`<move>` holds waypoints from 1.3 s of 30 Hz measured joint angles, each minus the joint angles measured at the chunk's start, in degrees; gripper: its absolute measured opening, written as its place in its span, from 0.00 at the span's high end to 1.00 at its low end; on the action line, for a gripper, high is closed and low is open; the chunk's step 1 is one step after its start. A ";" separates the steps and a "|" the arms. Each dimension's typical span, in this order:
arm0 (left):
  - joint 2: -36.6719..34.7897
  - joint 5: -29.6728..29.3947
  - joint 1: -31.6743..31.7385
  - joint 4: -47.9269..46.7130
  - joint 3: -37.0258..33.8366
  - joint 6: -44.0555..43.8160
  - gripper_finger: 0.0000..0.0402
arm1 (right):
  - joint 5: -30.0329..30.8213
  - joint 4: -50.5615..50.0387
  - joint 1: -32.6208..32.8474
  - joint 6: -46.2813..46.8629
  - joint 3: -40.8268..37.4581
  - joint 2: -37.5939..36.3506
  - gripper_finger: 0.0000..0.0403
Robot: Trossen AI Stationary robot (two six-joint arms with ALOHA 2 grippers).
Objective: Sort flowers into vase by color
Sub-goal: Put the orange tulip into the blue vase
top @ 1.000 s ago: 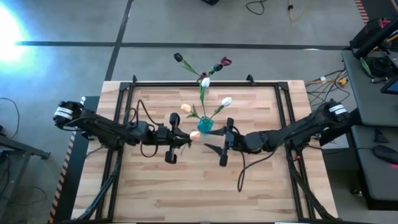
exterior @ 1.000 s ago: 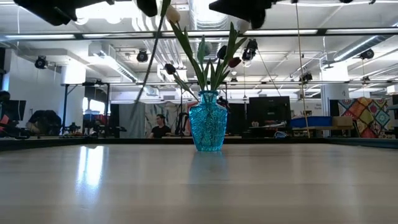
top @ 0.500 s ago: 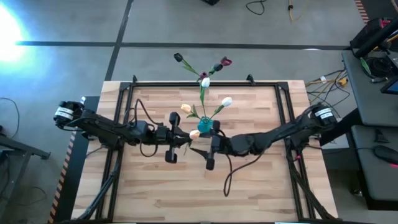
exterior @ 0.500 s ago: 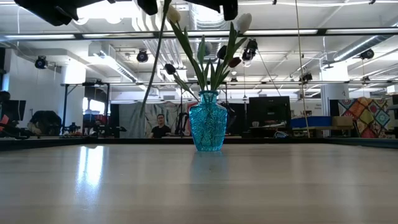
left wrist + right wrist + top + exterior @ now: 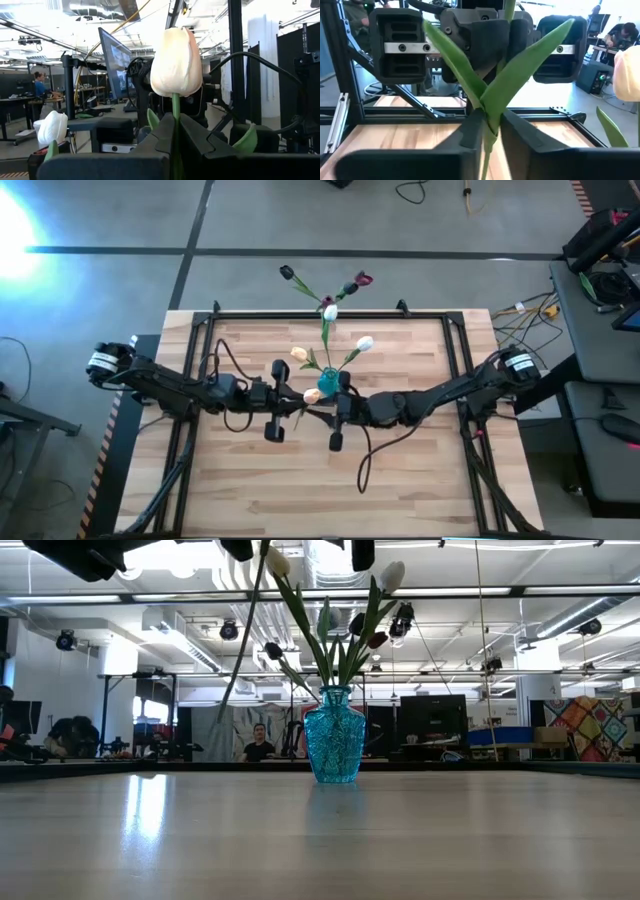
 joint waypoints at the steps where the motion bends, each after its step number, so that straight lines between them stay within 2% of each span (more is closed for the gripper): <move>1: 0.00 0.00 0.02 -0.02 0.00 0.00 1.00 | 0.00 0.04 -0.03 -0.06 0.00 0.06 0.90; 4: 0.02 -0.03 0.04 -0.02 -0.02 -0.31 0.99 | -0.03 -0.01 -0.25 -0.17 0.00 0.07 0.96; 11: 0.02 -0.66 0.07 -0.23 -0.02 -0.61 0.90 | -0.02 -0.77 -0.25 -1.75 -0.07 -0.29 0.97; 19: -0.06 -3.13 0.07 -1.51 -0.98 -1.63 0.74 | 3.27 -3.99 -0.25 -3.06 -0.29 -2.02 0.97; 28: -3.70 -7.56 0.04 -0.91 -6.75 -1.73 0.57 | 3.61 -3.95 -1.86 -2.57 -3.69 -4.42 0.97; 39: -12.08 -7.78 0.02 -0.32 -16.44 -1.73 0.54 | 3.66 -6.37 -3.41 -5.29 -4.28 -9.49 0.97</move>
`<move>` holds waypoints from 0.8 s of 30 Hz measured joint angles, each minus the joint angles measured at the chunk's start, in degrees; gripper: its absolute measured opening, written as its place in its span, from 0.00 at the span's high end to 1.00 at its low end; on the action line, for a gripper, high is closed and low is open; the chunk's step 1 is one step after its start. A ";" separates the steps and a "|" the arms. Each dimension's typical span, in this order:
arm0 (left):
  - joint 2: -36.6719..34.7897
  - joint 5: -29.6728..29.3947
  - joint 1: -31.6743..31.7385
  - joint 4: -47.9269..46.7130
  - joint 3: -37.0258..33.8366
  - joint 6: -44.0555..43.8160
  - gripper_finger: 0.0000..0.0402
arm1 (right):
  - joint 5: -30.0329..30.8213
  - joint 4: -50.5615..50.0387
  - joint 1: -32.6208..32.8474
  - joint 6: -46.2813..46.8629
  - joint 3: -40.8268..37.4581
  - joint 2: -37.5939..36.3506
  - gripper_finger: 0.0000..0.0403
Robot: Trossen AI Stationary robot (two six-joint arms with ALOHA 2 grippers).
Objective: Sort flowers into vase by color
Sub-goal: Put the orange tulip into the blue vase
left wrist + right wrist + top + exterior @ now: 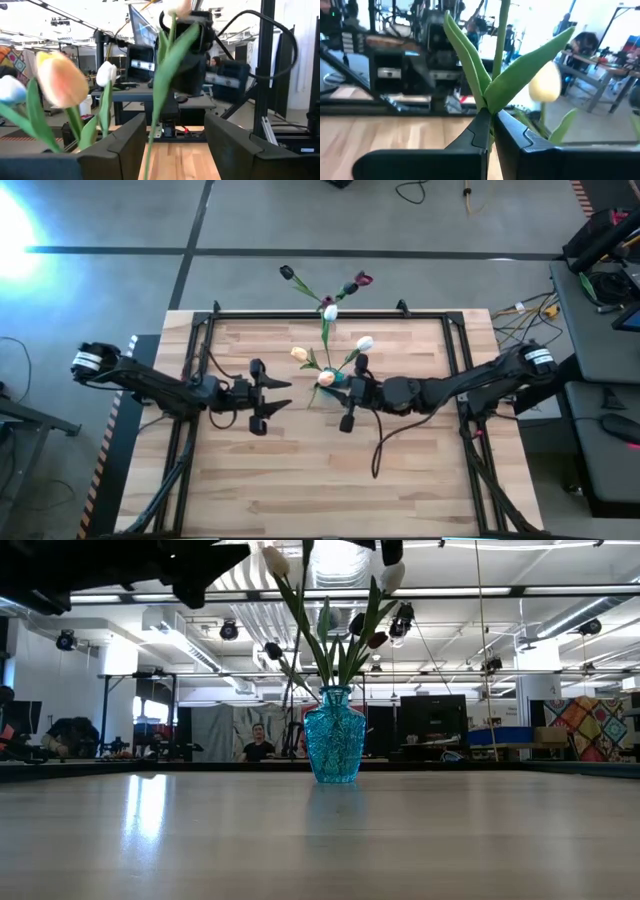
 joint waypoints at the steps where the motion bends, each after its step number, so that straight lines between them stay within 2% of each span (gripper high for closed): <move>1: -0.66 0.00 0.00 0.30 -0.77 0.01 0.54 | -0.03 -0.50 -0.07 -0.30 0.02 -0.88 0.97; 12: -2.42 -1.86 0.17 1.68 -5.82 0.04 0.55 | -0.16 -5.16 -1.84 -2.20 0.00 -7.80 0.97; 17: -0.43 -1.96 0.31 1.95 -5.90 0.04 0.57 | -0.22 -9.32 -3.64 -1.44 0.02 -9.73 0.97; 24: 3.93 -1.89 0.65 1.83 -6.12 0.03 0.61 | -0.72 -10.07 -5.19 -0.79 0.04 -9.75 0.97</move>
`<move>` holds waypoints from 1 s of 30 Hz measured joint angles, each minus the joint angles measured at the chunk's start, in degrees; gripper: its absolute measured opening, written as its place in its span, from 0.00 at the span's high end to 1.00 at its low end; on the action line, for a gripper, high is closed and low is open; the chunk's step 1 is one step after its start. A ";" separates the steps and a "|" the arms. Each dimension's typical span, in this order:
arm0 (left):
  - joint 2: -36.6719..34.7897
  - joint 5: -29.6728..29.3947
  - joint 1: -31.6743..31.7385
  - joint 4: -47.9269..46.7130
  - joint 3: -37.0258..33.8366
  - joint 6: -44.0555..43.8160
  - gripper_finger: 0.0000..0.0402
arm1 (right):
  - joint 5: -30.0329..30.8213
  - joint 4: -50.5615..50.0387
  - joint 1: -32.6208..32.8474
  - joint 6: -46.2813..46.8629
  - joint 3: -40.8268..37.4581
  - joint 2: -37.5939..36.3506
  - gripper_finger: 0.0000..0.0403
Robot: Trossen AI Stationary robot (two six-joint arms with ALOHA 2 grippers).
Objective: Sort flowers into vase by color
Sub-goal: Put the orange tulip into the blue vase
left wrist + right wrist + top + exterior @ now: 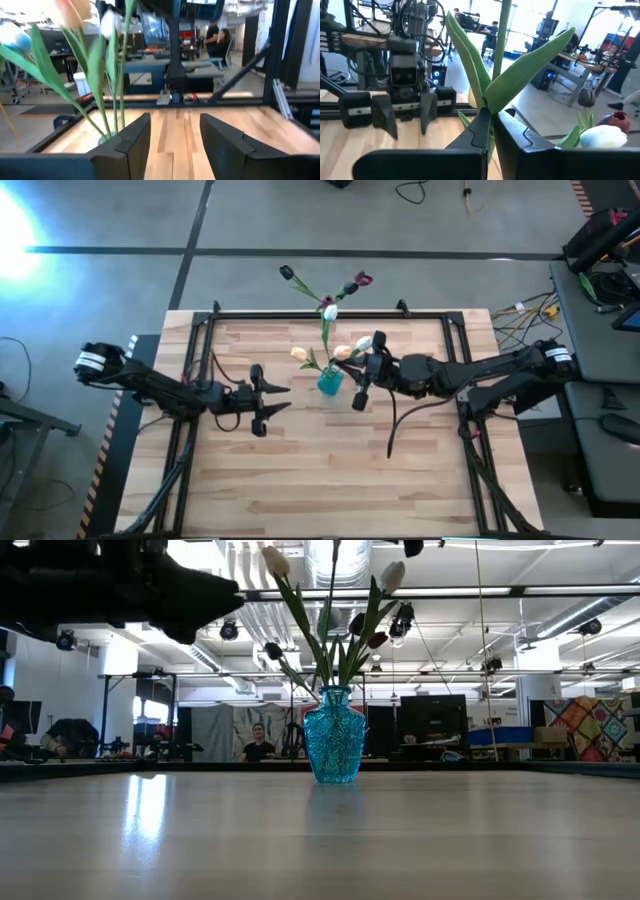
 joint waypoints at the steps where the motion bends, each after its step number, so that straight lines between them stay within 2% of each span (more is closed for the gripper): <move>1: 0.71 0.52 0.17 -0.18 0.00 -0.01 0.62 | -0.02 0.00 -0.04 -0.22 0.06 0.00 0.97; 5: 3.22 4.67 1.54 0.09 0.00 -1.43 0.67 | 0.01 -0.01 -0.81 -0.57 0.18 0.00 0.97; 10: 4.82 9.84 5.02 0.48 -0.02 -2.42 0.78 | 0.00 -1.05 -2.31 0.52 0.18 0.37 0.97; 15: 4.78 12.34 7.91 1.12 -0.54 -3.06 0.90 | -1.13 -1.04 -4.04 1.01 0.18 1.48 0.97; 20: 4.25 12.77 8.14 6.56 -2.95 -3.07 0.98 | -1.16 -1.86 -4.42 0.86 1.24 0.86 0.97; 30: 3.87 12.73 8.14 14.03 -7.85 -4.35 0.99 | -0.99 -14.86 -4.42 2.59 10.03 0.20 0.97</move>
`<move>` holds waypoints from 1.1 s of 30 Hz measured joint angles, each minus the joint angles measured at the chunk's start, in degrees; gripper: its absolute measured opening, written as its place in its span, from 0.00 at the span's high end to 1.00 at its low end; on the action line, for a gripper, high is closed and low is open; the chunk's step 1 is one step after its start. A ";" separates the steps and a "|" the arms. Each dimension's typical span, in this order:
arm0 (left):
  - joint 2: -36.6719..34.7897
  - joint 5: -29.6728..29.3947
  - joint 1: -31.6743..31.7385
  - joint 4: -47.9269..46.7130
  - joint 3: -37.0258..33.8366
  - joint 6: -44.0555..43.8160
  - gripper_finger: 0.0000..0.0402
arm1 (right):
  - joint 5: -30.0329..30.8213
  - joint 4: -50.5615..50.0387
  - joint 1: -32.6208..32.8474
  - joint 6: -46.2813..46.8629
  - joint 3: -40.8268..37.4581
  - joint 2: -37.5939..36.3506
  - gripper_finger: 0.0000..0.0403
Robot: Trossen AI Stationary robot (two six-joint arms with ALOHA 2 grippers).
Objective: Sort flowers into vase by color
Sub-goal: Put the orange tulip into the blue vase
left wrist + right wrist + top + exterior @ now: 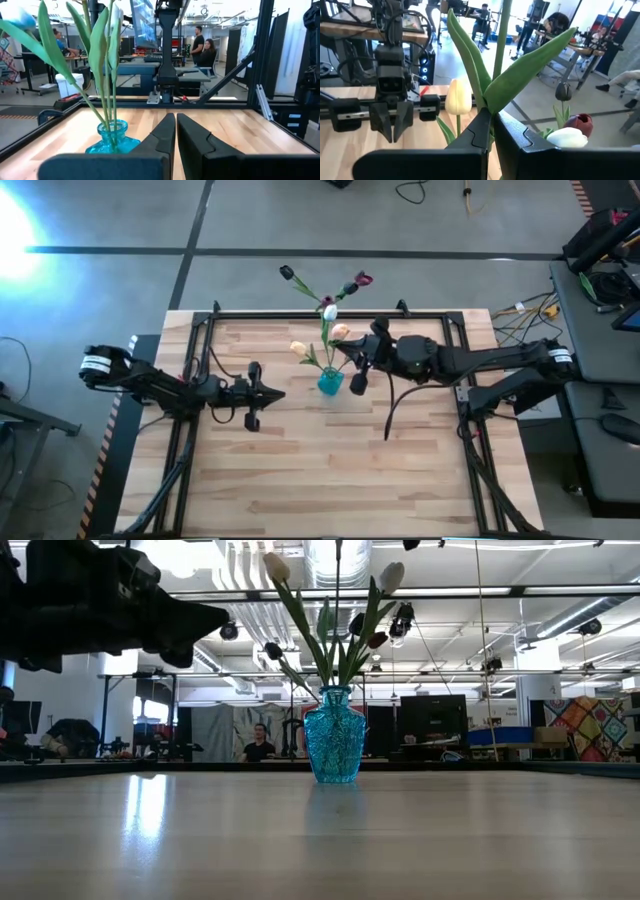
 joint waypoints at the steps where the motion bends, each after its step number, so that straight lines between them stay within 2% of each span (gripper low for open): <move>1: 0.00 0.00 0.00 0.05 -0.20 -0.15 0.99 | 0.01 -0.56 0.00 0.47 0.28 -0.01 0.97; 15: -0.09 -0.02 0.19 0.16 -0.78 0.78 1.00 | 0.03 2.91 -2.21 3.64 -5.53 1.17 0.97; 27: -2.92 -0.15 0.48 4.58 -4.56 0.64 1.00 | 0.22 6.37 -2.29 3.67 -5.72 7.40 0.97; 30: -3.16 -0.15 0.52 3.75 -4.56 0.98 1.00 | 0.60 6.25 -2.32 3.99 -5.72 7.88 0.94; 33: -3.28 -0.13 0.57 3.72 -4.56 1.11 1.00 | 0.66 5.78 -2.25 4.41 -5.72 7.78 0.87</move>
